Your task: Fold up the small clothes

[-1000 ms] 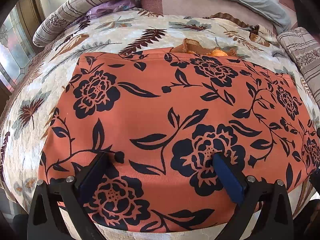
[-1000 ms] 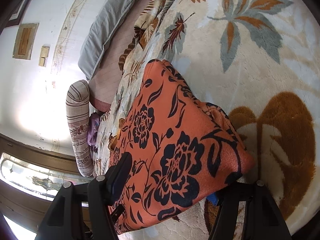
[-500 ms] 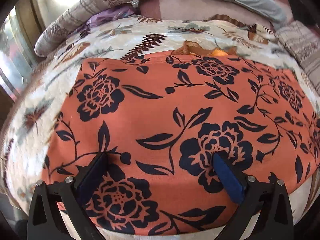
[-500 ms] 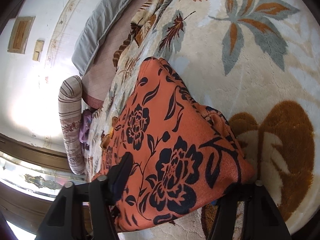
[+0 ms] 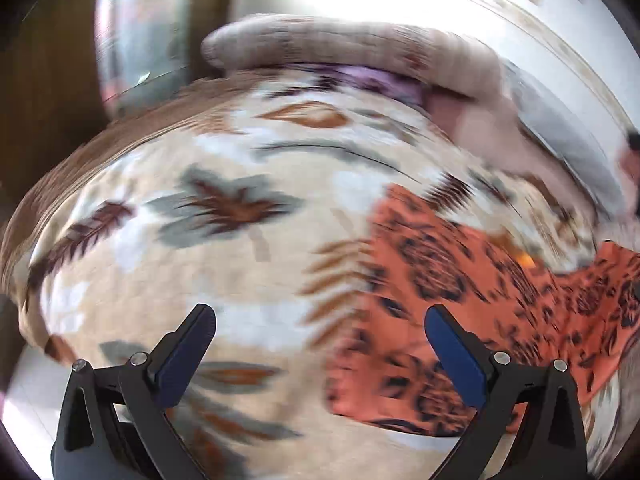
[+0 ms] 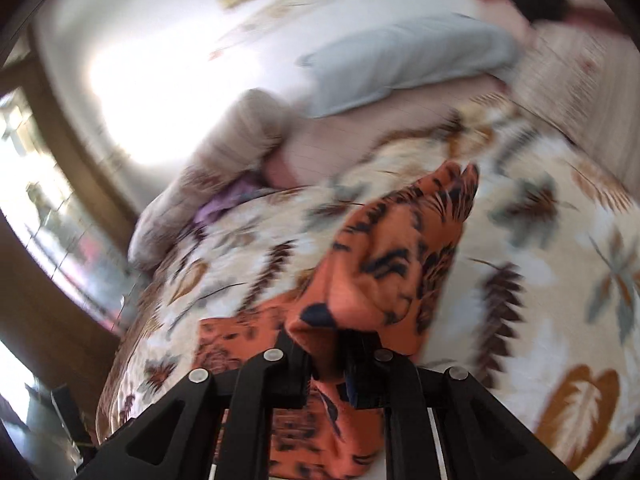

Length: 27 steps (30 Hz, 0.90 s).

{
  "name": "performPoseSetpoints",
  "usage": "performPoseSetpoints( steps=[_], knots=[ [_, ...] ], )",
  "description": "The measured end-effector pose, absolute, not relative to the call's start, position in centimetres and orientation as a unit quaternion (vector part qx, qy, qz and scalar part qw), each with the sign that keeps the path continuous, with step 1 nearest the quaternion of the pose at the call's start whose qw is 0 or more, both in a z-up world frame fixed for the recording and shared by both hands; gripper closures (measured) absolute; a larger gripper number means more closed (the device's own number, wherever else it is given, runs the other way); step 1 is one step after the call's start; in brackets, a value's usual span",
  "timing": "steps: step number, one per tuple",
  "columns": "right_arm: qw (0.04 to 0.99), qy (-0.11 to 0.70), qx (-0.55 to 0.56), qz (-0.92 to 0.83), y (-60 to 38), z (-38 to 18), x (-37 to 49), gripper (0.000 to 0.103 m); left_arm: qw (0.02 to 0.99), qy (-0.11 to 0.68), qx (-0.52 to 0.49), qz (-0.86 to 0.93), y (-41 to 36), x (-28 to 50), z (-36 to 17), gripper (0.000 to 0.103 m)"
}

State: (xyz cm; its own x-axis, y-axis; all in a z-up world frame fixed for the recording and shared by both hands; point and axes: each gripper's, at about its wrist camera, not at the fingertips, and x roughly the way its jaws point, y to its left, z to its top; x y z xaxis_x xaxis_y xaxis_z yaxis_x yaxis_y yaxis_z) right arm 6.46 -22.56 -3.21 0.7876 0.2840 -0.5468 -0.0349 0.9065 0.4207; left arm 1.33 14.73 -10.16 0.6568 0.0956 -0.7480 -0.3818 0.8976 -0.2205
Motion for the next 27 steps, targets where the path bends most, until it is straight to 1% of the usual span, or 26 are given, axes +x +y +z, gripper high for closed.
performPoseSetpoints(
  steps=[2,4,7,9,10,12,15,18,20,22,24,27],
  knots=[
    [0.927,0.314,0.157,0.129,-17.2,-2.8,6.6,0.09,0.881,0.39,-0.207,0.169,17.7,0.5,-11.5,0.0],
    [0.922,0.327,0.115,0.172,-11.9,-3.6,6.3,0.09,0.868,0.397,-0.224,0.196,19.7,0.0,-13.2,0.0],
    [0.897,0.376,0.067,0.222,-5.5,-7.6,6.1,0.09,0.853,0.412,-0.25,0.2,21.6,-0.3,-14.8,0.0],
    [0.872,0.429,0.054,0.231,-3.0,-11.8,6.6,0.09,0.854,0.411,-0.25,0.198,22.0,-0.5,-14.8,0.0],
    [0.861,0.452,0.056,0.227,-2.6,-13.4,6.8,0.09,0.856,0.408,-0.247,0.197,22.0,-0.5,-14.8,0.0],
    [0.86,0.455,0.061,0.221,-2.5,-14.3,6.8,0.09,0.86,0.405,-0.248,0.188,22.0,-0.7,-14.7,0.0],
    [0.866,0.44,0.07,0.227,-3.1,-12.7,6.6,0.09,0.863,0.403,-0.246,0.18,21.7,-0.8,-14.2,0.0],
    [0.883,0.395,0.08,0.241,-3.7,-9.5,5.5,0.09,0.865,0.402,-0.245,0.174,21.4,-0.6,-14.2,0.0],
    [0.886,0.376,0.104,0.25,-4.0,-8.9,4.9,0.09,0.865,0.402,-0.243,0.175,21.4,-0.3,-14.3,0.0],
    [0.872,0.396,0.119,0.262,-3.2,-10.4,5.5,0.09,0.868,0.397,-0.244,0.175,21.2,-0.3,-14.2,0.0],
    [0.86,0.426,0.12,0.254,-3.4,-13.3,5.8,0.09,0.869,0.397,-0.258,0.143,20.9,0.0,-13.7,0.0],
    [0.846,0.437,0.169,0.255,-4.9,-14.8,5.9,0.09,0.87,0.378,-0.317,0.017,19.6,0.5,-11.8,0.0]
  ],
)
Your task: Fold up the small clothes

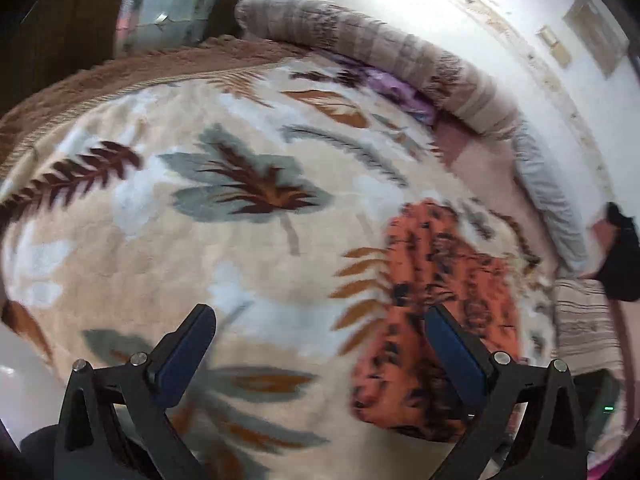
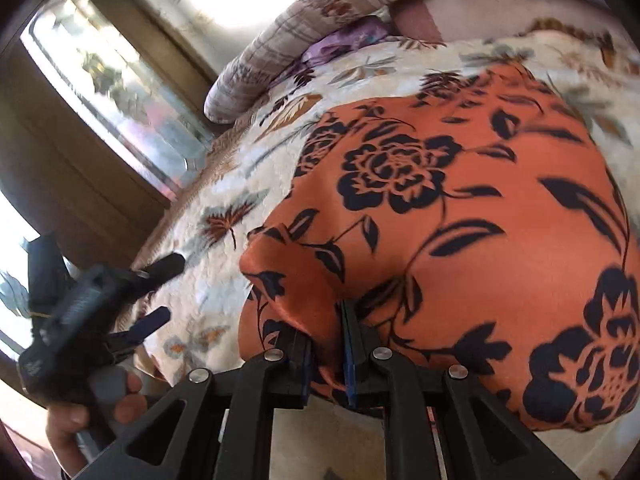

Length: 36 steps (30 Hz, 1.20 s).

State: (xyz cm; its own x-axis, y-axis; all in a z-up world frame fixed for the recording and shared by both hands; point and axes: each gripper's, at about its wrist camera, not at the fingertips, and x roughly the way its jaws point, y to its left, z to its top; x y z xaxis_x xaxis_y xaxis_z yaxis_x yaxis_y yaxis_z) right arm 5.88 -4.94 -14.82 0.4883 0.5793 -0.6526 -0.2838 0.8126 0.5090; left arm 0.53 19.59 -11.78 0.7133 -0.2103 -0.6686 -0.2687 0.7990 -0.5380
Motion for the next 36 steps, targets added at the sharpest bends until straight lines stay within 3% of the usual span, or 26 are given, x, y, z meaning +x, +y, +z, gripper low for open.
performPoseSetpoints(
  steps=[4,12,28,30,33,34,36],
  knots=[
    [0.842,0.434,0.182,0.264,-5.5,-14.4,6.0,0.09,0.848,0.393,-0.341,-0.1,17.4,4.8,-10.2,0.0],
    [0.816,0.43,0.267,0.279,-8.0,-15.9,6.2,0.091,0.793,0.482,-0.349,-0.134,15.7,13.6,-12.0,0.0],
    [0.789,0.423,0.33,0.301,-9.8,-17.1,7.0,0.091,0.737,0.517,-0.389,-0.197,13.5,17.1,-13.2,0.001],
    [0.788,0.424,0.329,0.301,-9.8,-17.2,7.1,0.091,0.735,0.521,-0.383,-0.201,13.0,17.3,-13.4,0.007],
    [0.789,0.425,0.326,0.301,-9.7,-17.3,7.3,0.091,0.723,0.555,-0.362,-0.194,12.0,18.0,-14.9,0.055],
    [0.789,0.426,0.325,0.3,-9.7,-17.3,7.3,0.091,0.725,0.565,-0.347,-0.184,11.8,18.2,-15.3,0.079],
    [0.792,0.427,0.32,0.298,-9.6,-17.1,7.3,0.091,0.733,0.561,-0.341,-0.18,11.9,18.2,-15.2,0.083]
  ],
)
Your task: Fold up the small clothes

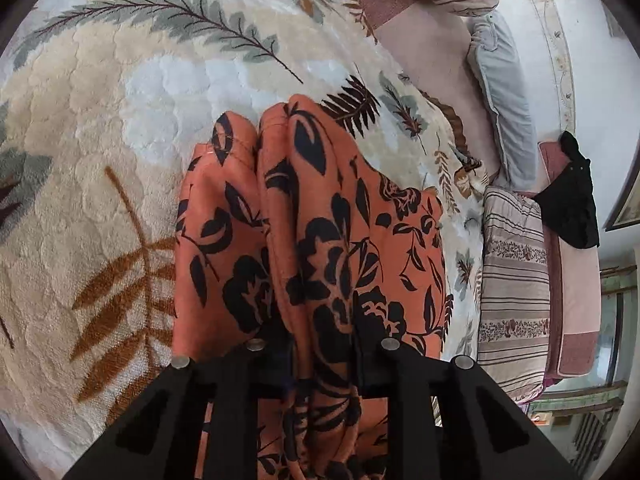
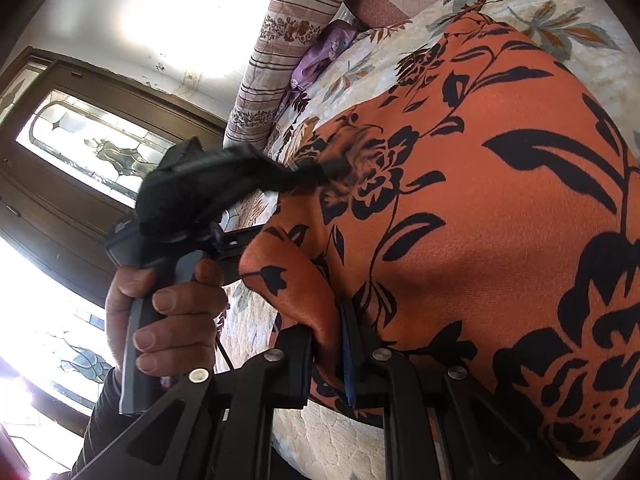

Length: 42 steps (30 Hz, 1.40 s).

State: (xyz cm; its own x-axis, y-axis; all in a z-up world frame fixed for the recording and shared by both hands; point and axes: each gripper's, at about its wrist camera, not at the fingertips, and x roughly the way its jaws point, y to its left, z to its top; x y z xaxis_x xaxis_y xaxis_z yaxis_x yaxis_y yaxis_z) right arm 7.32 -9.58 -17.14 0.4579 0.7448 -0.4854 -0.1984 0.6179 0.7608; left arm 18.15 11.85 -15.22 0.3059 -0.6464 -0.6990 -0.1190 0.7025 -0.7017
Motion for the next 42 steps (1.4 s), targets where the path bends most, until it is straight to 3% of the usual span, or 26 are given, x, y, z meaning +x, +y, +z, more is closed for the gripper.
performPoseSetpoints(
  steps=[5,8,11,14,15,16,19,22,25,30,33,35,42],
  knots=[
    [0.818,0.412,0.261,0.305,-8.1,-14.8,6.3,0.09,0.799,0.485,-0.298,-0.192,12.4,14.8,-10.7,0.085],
    [0.824,0.426,0.214,0.307,-6.4,-14.5,6.0,0.085,0.783,0.514,-0.31,-0.165,13.8,15.4,-13.6,0.085],
    [0.827,0.434,0.187,0.305,-5.9,-14.7,5.3,0.074,0.753,0.532,-0.349,-0.168,15.1,15.9,-17.3,0.082],
    [0.833,0.422,0.189,0.304,-6.9,-13.8,4.6,0.059,0.758,0.52,-0.355,-0.168,15.6,15.6,-16.6,0.082],
    [0.84,0.414,0.189,0.297,-7.5,-13.4,4.4,0.043,0.768,0.519,-0.335,-0.169,15.2,15.5,-16.2,0.082],
    [0.847,0.402,0.196,0.287,-8.3,-12.9,4.2,0.037,0.773,0.523,-0.317,-0.167,14.8,15.6,-16.1,0.08],
    [0.845,0.398,0.224,0.278,-9.5,-12.8,4.9,0.032,0.756,0.535,-0.338,-0.165,15.0,16.3,-17.2,0.079],
    [0.815,0.443,0.247,0.28,-9.7,-15.3,6.4,0.031,0.767,0.533,-0.327,-0.145,15.3,15.7,-15.9,0.072],
    [0.806,0.433,0.282,0.289,-10.5,-16.4,6.0,0.031,0.823,0.5,-0.257,-0.084,15.5,12.8,-12.4,0.059],
    [0.803,0.428,0.294,0.293,-10.8,-17.1,5.9,0.031,0.849,0.463,-0.215,-0.136,13.7,6.6,-9.8,0.059],
    [0.794,0.431,0.307,0.3,-11.5,-17.1,5.7,0.031,0.837,0.521,-0.154,-0.059,12.9,6.2,-14.5,0.056],
    [0.783,0.435,0.322,0.307,-12.5,-16.7,5.6,0.031,0.832,0.516,-0.195,-0.063,14.3,5.7,-16.1,0.052],
    [0.762,0.441,0.349,0.322,-14.6,-15.9,5.4,0.031,0.877,0.457,-0.134,-0.067,12.5,4.2,-10.3,0.052]
  ],
)
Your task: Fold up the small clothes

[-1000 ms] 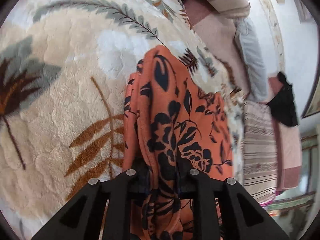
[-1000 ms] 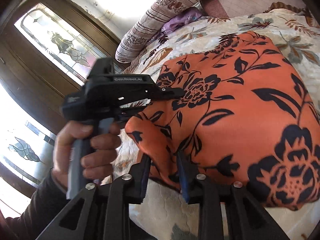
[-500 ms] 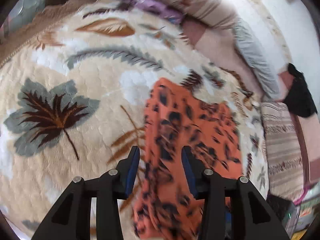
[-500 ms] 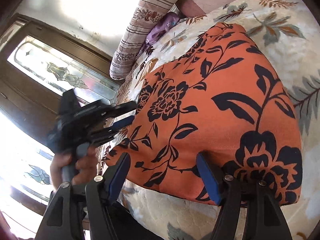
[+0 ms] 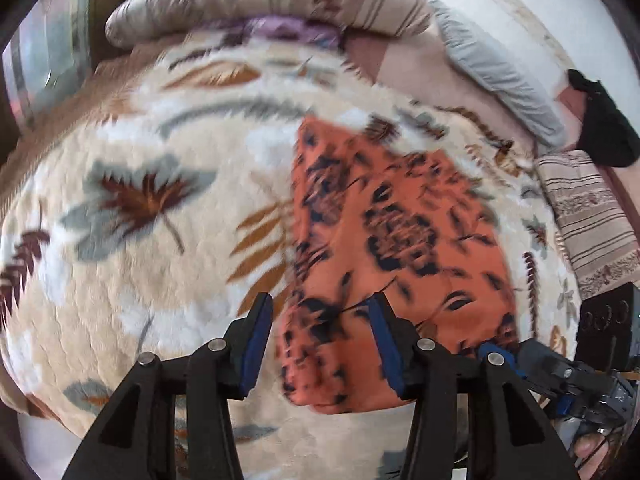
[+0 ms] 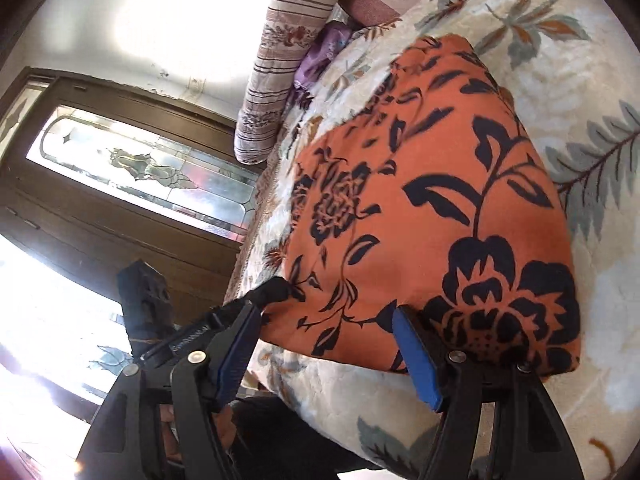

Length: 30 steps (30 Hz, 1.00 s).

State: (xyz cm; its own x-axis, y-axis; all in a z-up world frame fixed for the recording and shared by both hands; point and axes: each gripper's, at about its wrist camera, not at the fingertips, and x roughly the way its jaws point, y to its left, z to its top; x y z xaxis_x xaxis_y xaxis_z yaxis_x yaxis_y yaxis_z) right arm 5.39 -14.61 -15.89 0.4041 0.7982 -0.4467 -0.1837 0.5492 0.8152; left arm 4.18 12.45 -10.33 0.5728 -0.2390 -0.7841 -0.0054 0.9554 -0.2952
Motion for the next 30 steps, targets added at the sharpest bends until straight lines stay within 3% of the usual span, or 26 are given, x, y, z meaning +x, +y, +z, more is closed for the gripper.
performPoseSetpoints(
  steps=[7,10,16,17,19,22,25,27,30],
  knots=[
    [0.78,0.388,0.384,0.305,-19.8,-12.4,7.6,0.03,0.882,0.452,-0.106,-0.08,8.9,7.7,-10.7,0.047],
    [0.769,0.413,0.419,0.25,-22.9,-15.0,9.6,0.029,0.875,0.473,-0.084,-0.057,9.0,8.3,-13.5,0.047],
    [0.728,0.473,0.428,0.251,-21.8,-18.9,11.7,0.03,0.884,0.458,-0.074,-0.06,8.8,8.0,-13.5,0.046],
    [0.741,0.477,0.402,0.249,-21.2,-18.5,11.9,0.032,0.885,0.455,-0.074,-0.062,8.9,7.9,-13.7,0.046],
    [0.751,0.505,0.357,0.233,-20.1,-19.0,12.3,0.057,0.887,0.451,-0.073,-0.065,8.9,7.8,-13.8,0.046],
    [0.798,0.501,0.264,0.208,-18.5,-17.4,11.1,0.064,0.888,0.449,-0.071,-0.068,8.9,7.6,-13.8,0.046],
    [0.835,0.491,0.166,0.186,-16.0,-16.0,10.4,0.06,0.888,0.447,-0.082,-0.071,9.3,7.7,-14.0,0.046],
    [0.808,0.506,0.234,0.191,-17.8,-17.6,11.3,0.049,0.889,0.445,-0.077,-0.073,9.1,7.6,-13.9,0.046],
    [0.794,0.466,0.333,0.203,-21.8,-16.8,11.3,0.045,0.889,0.443,-0.081,-0.078,9.3,7.5,-14.0,0.046]
  ],
)
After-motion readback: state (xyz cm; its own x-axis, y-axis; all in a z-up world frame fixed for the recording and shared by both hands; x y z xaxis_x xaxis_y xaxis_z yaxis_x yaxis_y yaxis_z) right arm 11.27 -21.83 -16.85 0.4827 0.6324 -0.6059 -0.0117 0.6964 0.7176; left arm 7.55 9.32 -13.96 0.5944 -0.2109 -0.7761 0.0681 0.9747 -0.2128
